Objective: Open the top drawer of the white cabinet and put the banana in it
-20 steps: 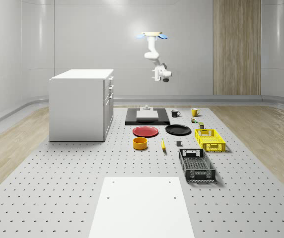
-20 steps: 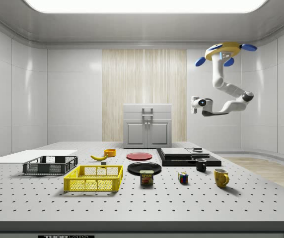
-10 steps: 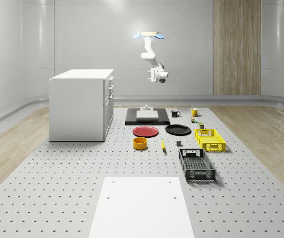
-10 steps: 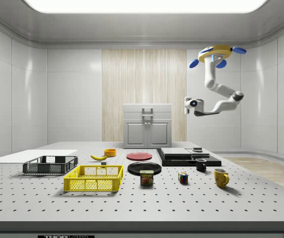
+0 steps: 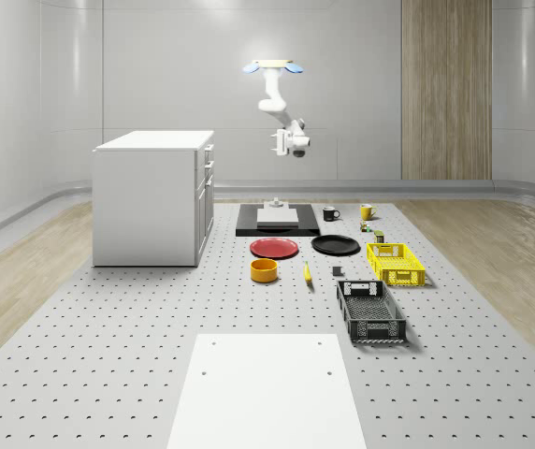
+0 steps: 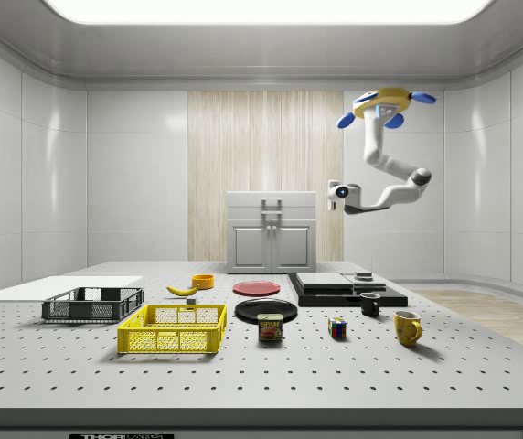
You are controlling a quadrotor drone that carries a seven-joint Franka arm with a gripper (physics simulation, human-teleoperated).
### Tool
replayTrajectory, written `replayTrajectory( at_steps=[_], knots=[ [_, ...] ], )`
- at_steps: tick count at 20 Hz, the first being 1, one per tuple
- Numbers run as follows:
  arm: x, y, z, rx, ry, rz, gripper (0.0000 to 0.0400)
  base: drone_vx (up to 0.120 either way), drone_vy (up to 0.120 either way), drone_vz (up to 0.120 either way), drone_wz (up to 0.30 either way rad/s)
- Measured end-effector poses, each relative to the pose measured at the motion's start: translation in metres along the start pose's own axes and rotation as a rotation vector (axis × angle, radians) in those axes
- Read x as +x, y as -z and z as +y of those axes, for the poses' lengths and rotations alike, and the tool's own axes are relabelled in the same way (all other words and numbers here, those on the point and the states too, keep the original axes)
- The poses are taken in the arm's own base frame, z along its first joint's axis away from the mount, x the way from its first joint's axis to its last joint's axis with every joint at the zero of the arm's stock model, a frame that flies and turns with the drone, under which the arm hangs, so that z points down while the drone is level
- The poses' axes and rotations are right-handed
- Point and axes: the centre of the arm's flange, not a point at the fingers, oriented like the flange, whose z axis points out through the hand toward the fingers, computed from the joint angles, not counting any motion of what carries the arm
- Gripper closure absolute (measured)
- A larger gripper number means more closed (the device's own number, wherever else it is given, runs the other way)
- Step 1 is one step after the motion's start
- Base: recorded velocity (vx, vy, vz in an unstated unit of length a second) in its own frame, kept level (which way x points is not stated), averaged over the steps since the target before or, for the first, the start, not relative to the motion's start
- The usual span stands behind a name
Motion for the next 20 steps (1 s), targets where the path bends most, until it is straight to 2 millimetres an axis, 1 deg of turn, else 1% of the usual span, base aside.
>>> replayTrajectory(
  at_steps=[6, 17, 18, 20],
  knots=[
    [0.0000, 0.0000, 0.0000, 0.000, 0.000, 0.000, 0.0000, 0.120, -0.013, 0.000, 0.000],
    [0.0000, 0.0000, 0.0000, 0.000, 0.000, 0.000, 0.0000, 0.120, -0.120, 0.000, 0.000],
    [0.0000, 0.0000, 0.0000, 0.000, 0.000, 0.000, 0.0000, 0.120, -0.080, 0.000, 0.000],
    [0.0001, 0.0000, 0.0000, 0.000, 0.000, 0.000, 0.0000, 0.120, 0.000, 0.000, 0.000]
  ],
)
